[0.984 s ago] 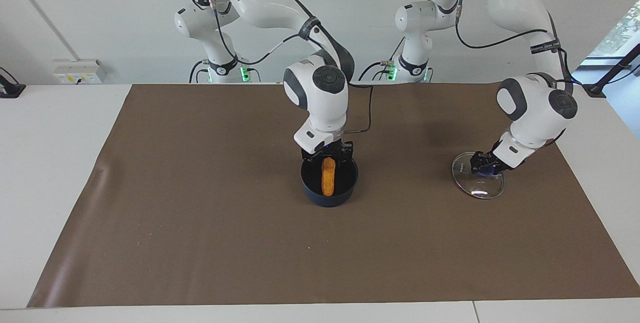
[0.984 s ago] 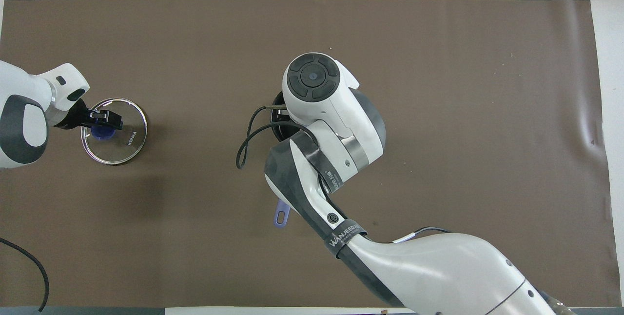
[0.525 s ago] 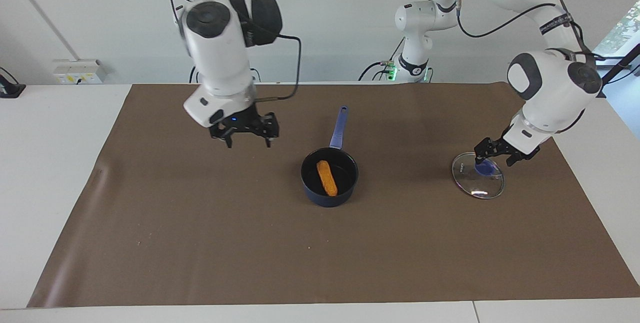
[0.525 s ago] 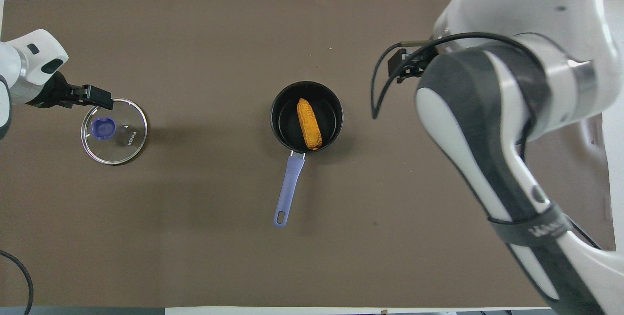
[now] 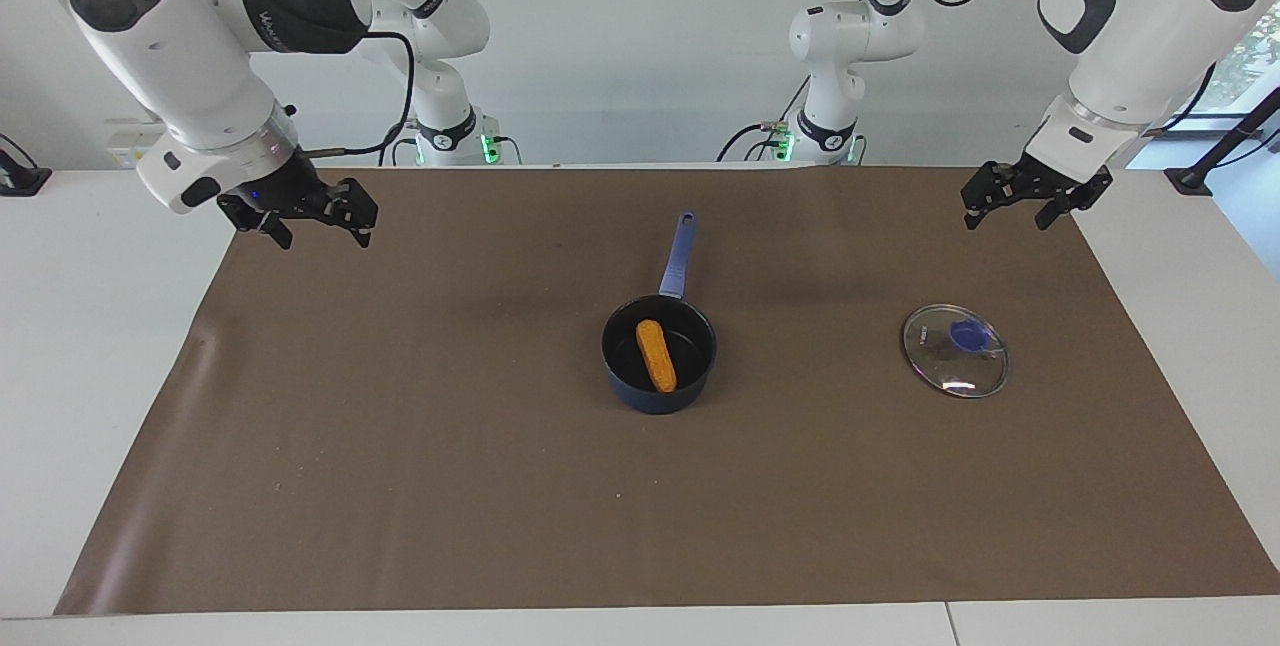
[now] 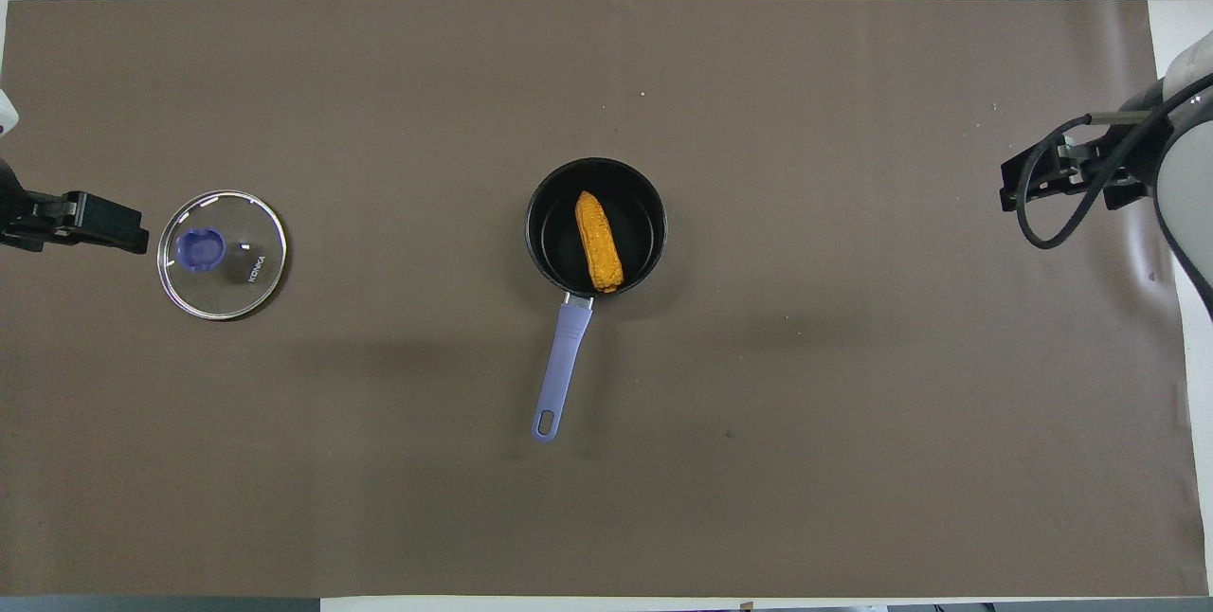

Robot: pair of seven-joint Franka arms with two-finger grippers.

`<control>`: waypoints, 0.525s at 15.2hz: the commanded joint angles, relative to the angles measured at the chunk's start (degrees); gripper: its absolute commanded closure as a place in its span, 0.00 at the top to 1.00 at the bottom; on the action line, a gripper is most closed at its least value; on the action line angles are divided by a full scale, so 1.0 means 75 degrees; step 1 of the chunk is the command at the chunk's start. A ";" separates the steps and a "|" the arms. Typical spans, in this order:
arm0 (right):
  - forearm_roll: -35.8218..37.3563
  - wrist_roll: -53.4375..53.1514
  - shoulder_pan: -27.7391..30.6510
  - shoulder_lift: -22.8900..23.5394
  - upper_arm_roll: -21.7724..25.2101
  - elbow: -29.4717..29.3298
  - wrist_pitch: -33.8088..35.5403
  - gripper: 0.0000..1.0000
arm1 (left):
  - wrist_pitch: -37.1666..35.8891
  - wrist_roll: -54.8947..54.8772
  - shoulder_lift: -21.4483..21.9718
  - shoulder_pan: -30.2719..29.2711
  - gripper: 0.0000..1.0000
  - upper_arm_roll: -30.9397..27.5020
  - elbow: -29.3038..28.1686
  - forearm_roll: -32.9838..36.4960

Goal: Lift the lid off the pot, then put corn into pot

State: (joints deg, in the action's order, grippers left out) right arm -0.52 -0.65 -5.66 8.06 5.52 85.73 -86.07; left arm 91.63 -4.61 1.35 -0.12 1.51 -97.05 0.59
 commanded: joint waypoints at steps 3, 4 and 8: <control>0.0139 0.0040 0.0075 -0.0442 -0.0127 0.0675 -0.0256 1.00 | 0.0379 0.0158 0.0430 0.0320 1.00 -0.0108 -0.0912 0.0156; 0.0139 0.0052 0.0064 -0.0477 -0.0127 0.0698 -0.0232 1.00 | 0.0415 0.0216 0.0383 0.0390 1.00 -0.0108 -0.0854 0.0144; 0.0163 0.0052 0.0052 -0.0816 -0.0139 0.0967 -0.0267 1.00 | 0.0100 0.0639 0.0172 0.0695 1.00 -0.0108 -0.0245 0.0156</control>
State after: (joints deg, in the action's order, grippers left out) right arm -0.23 -0.65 -5.69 5.29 5.17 89.41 -86.73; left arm 93.45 -1.29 2.85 3.65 1.47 -100.65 0.60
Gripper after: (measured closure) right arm 0.000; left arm 0.000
